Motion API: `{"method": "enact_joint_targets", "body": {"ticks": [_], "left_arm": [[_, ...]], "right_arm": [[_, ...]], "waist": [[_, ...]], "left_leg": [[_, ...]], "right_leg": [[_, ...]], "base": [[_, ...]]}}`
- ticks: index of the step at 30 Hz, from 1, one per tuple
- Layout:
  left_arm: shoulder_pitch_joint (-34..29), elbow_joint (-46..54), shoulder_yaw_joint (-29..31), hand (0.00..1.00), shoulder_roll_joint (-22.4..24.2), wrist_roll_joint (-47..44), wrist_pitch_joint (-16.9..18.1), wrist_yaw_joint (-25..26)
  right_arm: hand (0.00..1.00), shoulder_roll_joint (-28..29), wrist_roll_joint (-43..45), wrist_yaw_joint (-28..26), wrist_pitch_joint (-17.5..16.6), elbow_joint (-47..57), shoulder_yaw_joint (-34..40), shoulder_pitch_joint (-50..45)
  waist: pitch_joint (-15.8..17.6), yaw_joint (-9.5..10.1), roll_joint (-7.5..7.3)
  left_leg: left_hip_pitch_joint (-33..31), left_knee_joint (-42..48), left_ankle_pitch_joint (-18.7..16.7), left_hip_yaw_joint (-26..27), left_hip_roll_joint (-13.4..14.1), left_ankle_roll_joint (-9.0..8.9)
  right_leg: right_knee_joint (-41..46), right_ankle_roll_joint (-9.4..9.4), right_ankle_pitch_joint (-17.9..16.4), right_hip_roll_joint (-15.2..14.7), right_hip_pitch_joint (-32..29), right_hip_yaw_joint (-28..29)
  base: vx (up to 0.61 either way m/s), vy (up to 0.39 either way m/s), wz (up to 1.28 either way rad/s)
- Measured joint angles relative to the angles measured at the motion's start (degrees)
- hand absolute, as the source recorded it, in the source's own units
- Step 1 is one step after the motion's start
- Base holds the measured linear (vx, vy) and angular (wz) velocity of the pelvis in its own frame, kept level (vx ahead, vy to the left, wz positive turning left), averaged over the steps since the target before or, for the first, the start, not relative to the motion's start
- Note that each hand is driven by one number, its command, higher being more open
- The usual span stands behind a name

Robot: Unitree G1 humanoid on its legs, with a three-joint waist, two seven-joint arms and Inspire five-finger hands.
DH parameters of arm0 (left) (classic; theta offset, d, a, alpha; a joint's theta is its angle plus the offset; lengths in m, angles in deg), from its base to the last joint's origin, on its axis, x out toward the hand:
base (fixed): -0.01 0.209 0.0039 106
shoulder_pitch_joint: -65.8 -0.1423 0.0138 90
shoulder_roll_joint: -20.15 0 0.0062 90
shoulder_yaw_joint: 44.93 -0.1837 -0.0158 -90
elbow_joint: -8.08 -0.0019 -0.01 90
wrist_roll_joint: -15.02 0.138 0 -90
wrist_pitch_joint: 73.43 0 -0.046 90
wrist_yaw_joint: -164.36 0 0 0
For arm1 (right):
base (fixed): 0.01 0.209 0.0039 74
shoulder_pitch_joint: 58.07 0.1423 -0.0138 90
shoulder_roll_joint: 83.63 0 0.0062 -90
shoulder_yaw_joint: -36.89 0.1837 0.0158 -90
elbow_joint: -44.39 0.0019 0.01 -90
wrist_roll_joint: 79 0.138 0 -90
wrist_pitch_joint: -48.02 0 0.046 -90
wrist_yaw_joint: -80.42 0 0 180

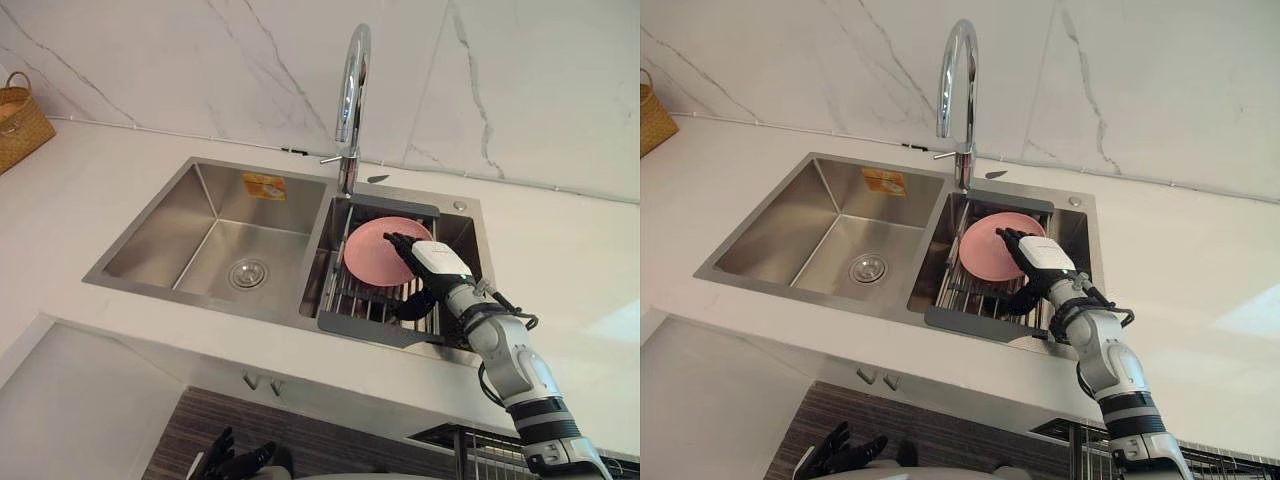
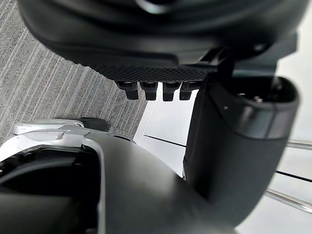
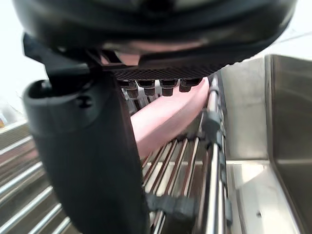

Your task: Walk over to the sink, pick up the cup, carry it to the dishwasher, place the cup inside the dishwasher, then close the dishwasher door

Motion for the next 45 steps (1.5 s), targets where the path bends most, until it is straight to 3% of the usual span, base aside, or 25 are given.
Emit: {"method": "enact_joint_targets", "body": {"ticks": [8, 14, 22, 38, 45], "left_arm": [[0.0, 0.0, 0.0, 1.0, 0.0, 0.0, 0.0, 0.0], [0.0, 0.0, 0.0, 1.0, 0.0, 0.0, 0.0, 0.0], [0.0, 0.0, 0.0, 1.0, 0.0, 0.0, -0.1, 0.0], [0.0, 0.3, 0.0, 1.0, -0.1, 0.0, -0.3, -0.1], [0.0, 0.4, 0.0, 1.0, -0.1, 0.1, -0.5, -0.3]], "right_arm": [[1.0, 0.0, -4.3, 6.9, -1.8, 0.0, 0.0, 0.0], [1.0, 0.0, -7.0, 7.2, -2.7, -0.9, 0.0, 0.1], [1.0, 0.0, -7.5, 8.0, -2.3, -4.5, -0.1, 1.8], [1.0, 0.0, -11.9, 19.9, -0.9, -10.1, -1.7, 3.8], [1.0, 0.0, -12.1, 20.5, -1.5, -11.0, -1.7, 4.8]], "waist": [[-0.1, 0.02, -0.03], [-0.1, 0.1, -0.04], [-0.1, 0.13, -0.06], [-0.1, 0.54, -0.17], [0.0, 1.15, -0.3]], "left_leg": [[0.0, 0.0, 0.0, 0.0, 0.0, 0.02], [0.0, 0.0, 0.0, -0.1, -0.1, 0.04], [0.0, 0.0, 0.1, -0.4, -0.1, 0.13], [-0.1, 0.0, 0.2, -0.5, -0.2, 0.24], [-0.1, 0.0, 0.2, -0.5, -0.2, 0.24]], "right_leg": [[0.0, 0.01, 0.0, 0.0, 0.0, 0.0], [0.0, 0.02, 0.0, 0.0, 0.1, -0.1], [0.0, 0.04, 0.1, 0.0, 0.2, -0.3], [0.0, 0.09, 0.1, -0.1, 0.3, -0.5], [-0.1, 0.1, 0.2, -0.1, 0.3, -0.5]], "base": [[0.0, 0.0, 0.0], [0.0, 0.0, 0.0], [0.0, 0.0, 0.0], [0.0, 0.0, 0.0], [0.0, 0.0, 0.0]]}}
